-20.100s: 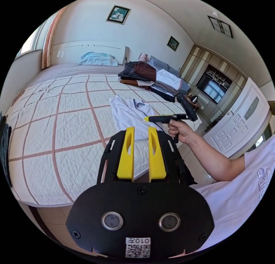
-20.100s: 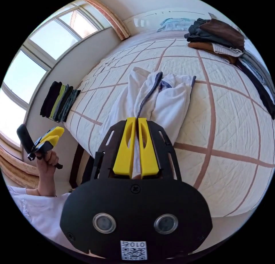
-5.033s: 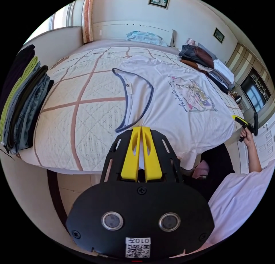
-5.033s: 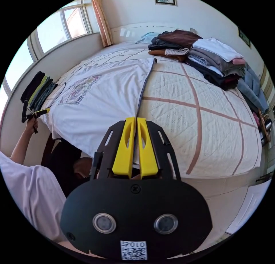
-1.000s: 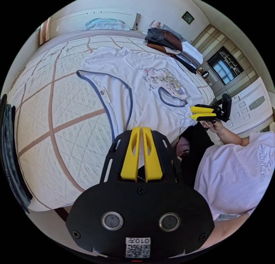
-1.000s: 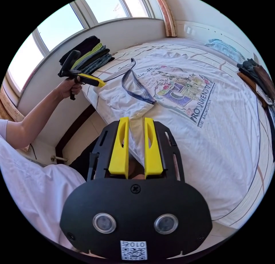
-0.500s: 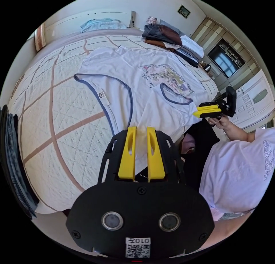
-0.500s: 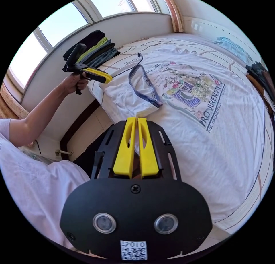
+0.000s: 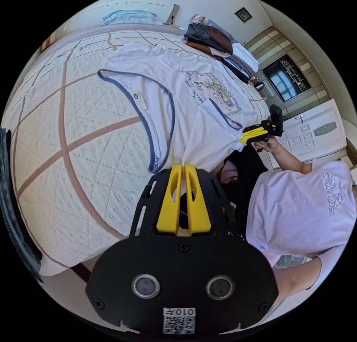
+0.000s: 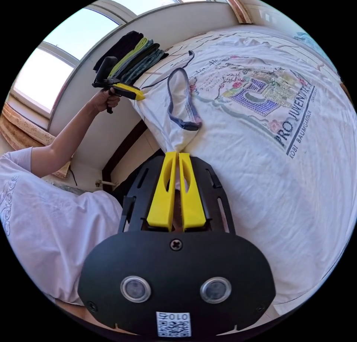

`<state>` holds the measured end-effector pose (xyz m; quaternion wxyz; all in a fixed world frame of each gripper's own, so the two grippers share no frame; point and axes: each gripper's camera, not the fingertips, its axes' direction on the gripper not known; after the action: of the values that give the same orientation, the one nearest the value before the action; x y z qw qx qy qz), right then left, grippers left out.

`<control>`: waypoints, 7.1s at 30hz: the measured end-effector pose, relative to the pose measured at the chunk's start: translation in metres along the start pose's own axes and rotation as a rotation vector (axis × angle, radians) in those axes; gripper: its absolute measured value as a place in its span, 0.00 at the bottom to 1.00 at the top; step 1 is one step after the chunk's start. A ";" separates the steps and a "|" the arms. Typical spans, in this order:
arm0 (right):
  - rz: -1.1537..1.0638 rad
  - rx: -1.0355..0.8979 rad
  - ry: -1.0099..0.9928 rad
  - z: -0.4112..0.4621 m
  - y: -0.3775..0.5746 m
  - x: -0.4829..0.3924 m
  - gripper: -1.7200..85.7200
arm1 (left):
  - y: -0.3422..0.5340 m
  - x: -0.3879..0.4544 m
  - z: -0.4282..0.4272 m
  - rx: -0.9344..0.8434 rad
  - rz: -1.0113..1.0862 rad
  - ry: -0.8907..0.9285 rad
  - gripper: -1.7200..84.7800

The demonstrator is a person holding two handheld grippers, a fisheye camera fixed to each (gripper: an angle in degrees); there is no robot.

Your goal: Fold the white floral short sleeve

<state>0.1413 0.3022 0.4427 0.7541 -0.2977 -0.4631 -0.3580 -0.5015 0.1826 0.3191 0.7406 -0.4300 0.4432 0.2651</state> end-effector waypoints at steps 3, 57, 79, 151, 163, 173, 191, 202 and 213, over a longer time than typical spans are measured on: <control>-0.031 0.018 0.037 0.000 0.003 -0.004 0.06 | 0.007 -0.003 -0.005 0.063 -0.037 -0.005 0.04; 0.083 -0.099 0.273 -0.026 -0.422 0.217 0.07 | 0.175 0.082 -0.017 0.368 -0.306 -0.093 0.03; -0.347 0.211 0.271 -0.083 -0.128 0.088 0.11 | -0.191 0.039 -0.050 0.344 0.097 -0.199 0.13; -0.132 0.137 0.378 -0.038 -0.274 0.104 0.06 | -0.164 0.120 0.059 0.254 0.249 -0.442 0.02; -0.097 0.157 0.450 -0.029 -0.147 0.124 0.08 | -0.142 0.131 0.052 0.261 0.272 -0.409 0.02; -0.142 -0.027 0.715 0.041 -0.185 0.110 0.06 | -0.133 0.162 0.063 0.221 0.331 -0.525 0.03; 0.445 0.202 0.443 -0.143 -0.079 0.389 0.12 | 0.085 0.198 0.027 0.472 -0.029 -0.437 0.02; 0.339 -0.039 0.485 -0.090 -0.118 0.409 0.06 | 0.125 0.201 0.001 0.483 -0.101 -0.499 0.02; 0.606 0.141 0.655 -0.119 -0.093 0.458 0.05 | 0.131 0.210 0.025 0.372 -0.108 -0.482 0.02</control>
<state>0.2675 0.0361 0.8247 0.9502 -0.2387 -0.1152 -0.1640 -0.4943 0.2707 0.0862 0.9035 -0.2346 0.2721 0.2338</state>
